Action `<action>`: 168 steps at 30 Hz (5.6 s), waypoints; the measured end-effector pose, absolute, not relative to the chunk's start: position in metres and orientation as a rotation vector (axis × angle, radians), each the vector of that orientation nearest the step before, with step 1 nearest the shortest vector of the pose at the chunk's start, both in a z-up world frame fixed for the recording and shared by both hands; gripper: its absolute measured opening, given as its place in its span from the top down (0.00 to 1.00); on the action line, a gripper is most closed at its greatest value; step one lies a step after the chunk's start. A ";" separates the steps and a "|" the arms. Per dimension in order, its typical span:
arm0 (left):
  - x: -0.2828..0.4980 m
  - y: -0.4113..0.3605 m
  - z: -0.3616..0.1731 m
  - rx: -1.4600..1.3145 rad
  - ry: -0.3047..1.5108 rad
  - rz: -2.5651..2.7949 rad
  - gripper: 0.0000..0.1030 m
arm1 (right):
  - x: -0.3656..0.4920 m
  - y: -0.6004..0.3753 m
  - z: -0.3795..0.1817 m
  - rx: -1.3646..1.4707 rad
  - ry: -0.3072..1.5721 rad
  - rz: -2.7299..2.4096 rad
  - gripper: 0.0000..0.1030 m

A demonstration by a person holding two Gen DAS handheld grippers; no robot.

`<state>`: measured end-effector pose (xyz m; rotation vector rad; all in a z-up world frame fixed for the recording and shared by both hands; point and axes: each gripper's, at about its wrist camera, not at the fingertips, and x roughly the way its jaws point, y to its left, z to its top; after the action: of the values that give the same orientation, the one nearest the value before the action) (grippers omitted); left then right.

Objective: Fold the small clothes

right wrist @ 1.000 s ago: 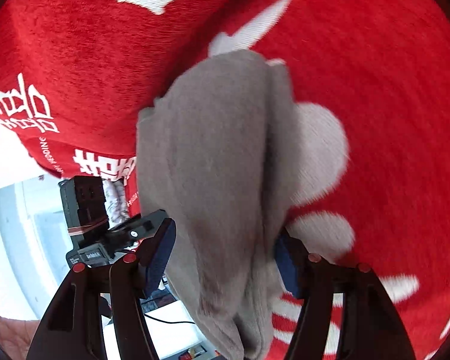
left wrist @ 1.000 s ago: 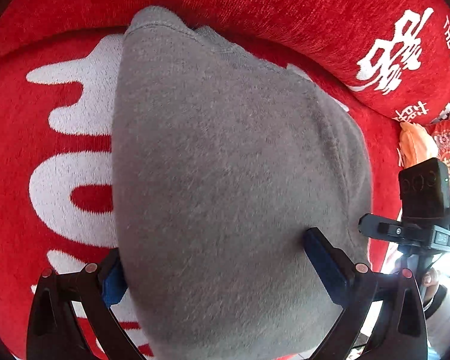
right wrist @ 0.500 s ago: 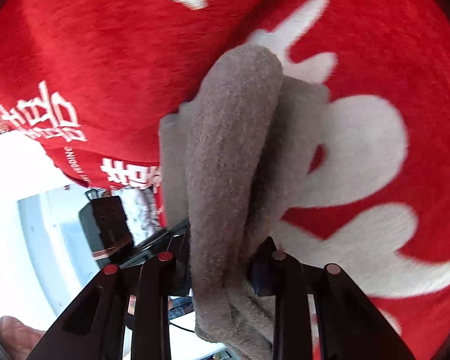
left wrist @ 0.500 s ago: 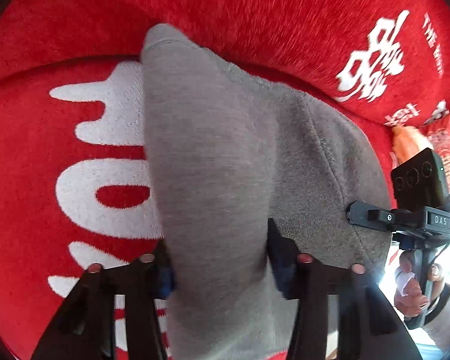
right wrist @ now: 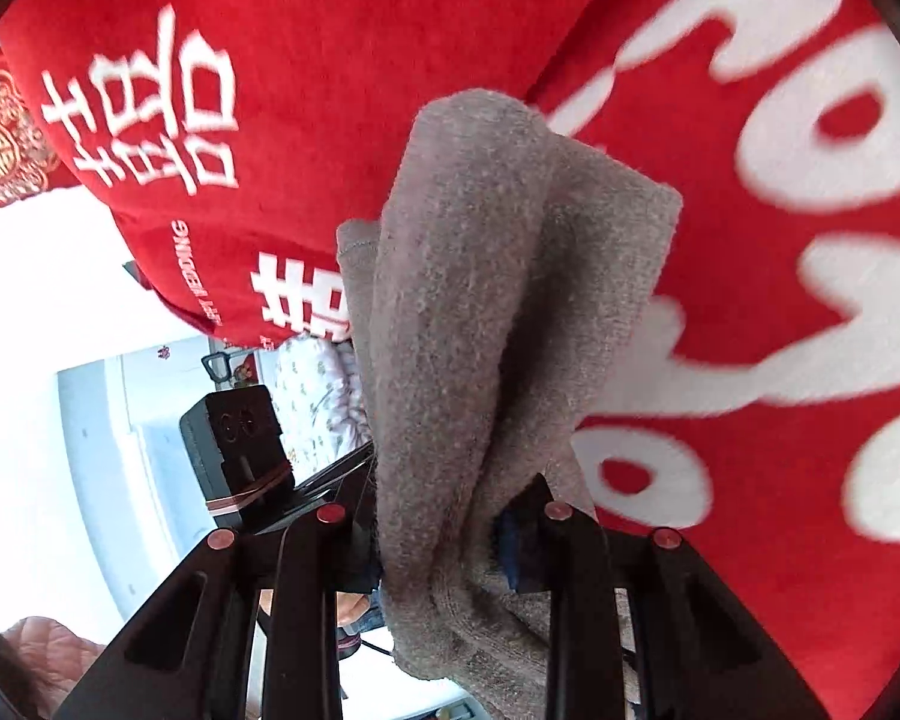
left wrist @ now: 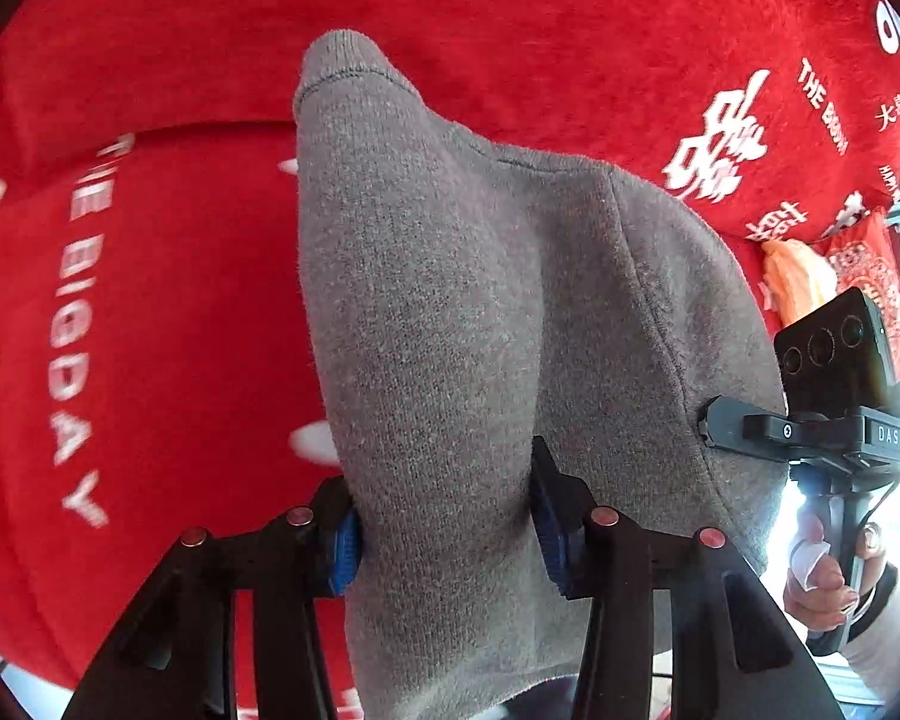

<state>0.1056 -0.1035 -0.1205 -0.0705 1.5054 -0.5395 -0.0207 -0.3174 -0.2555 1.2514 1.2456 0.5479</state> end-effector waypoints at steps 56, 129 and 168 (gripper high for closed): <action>0.071 -0.037 -0.150 0.069 1.462 -0.183 0.44 | -0.035 -0.279 -0.203 0.469 1.407 0.072 0.74; 0.049 0.007 -0.142 0.004 1.555 -0.165 0.21 | -0.065 -0.253 -0.219 0.650 1.449 -0.139 0.55; 0.025 -0.051 -0.011 0.150 1.474 -0.143 0.00 | -0.063 -0.223 -0.113 0.412 1.506 -0.044 0.21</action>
<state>0.0249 -0.0514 -0.0113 0.1504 1.4736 -0.1432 -0.0631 -0.2231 -0.1130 0.4121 1.5062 -0.0436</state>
